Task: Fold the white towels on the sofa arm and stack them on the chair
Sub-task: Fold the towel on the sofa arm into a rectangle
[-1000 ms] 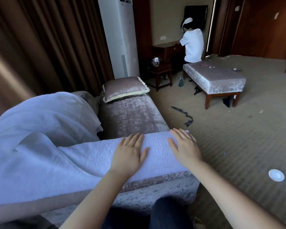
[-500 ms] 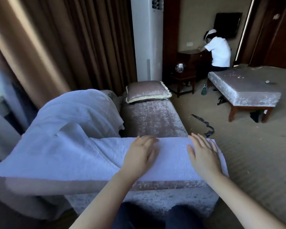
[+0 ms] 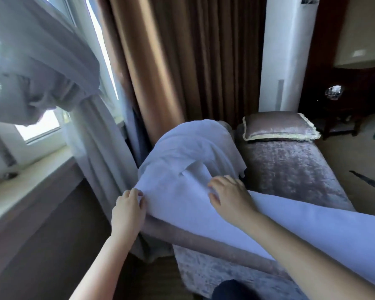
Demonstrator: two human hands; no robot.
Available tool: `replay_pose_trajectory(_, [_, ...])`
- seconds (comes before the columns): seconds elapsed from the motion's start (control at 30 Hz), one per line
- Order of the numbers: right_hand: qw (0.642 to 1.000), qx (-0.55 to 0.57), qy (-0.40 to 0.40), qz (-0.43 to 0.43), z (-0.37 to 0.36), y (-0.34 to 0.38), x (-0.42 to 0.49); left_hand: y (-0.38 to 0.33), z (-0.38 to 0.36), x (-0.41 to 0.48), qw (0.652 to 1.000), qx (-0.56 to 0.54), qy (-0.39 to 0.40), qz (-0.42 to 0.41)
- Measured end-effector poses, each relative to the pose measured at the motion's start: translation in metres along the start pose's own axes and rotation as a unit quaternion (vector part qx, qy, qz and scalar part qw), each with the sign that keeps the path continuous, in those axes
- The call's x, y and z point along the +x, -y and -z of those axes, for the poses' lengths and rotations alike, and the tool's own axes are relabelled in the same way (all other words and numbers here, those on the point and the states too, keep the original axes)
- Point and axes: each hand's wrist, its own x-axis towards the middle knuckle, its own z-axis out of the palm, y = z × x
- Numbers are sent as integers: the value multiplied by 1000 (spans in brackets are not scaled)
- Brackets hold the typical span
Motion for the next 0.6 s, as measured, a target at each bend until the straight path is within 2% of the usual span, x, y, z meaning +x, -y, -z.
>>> replay_pose_trajectory(0.1, [998,-26,-50,41,-13,23,16,20,-2,6,1000,-26,-2,4])
replay_pose_trajectory(0.2, [992,-62,-46,96,-29,47,-1,30,-8,10,992,11,-48,-113])
replay_pose_trajectory(0.3, [990,-112,-14,84,-44,59,-16,39,-13,16,980,46,-78,-175])
replay_pose_trajectory(0.43, [986,-132,-52,86,-47,63,-12,40,-12,20,972,81,-84,-205])
replay_pose_trajectory(0.6, [988,-108,-52,98,-43,66,-19,46,-4,13,968,73,-110,-212])
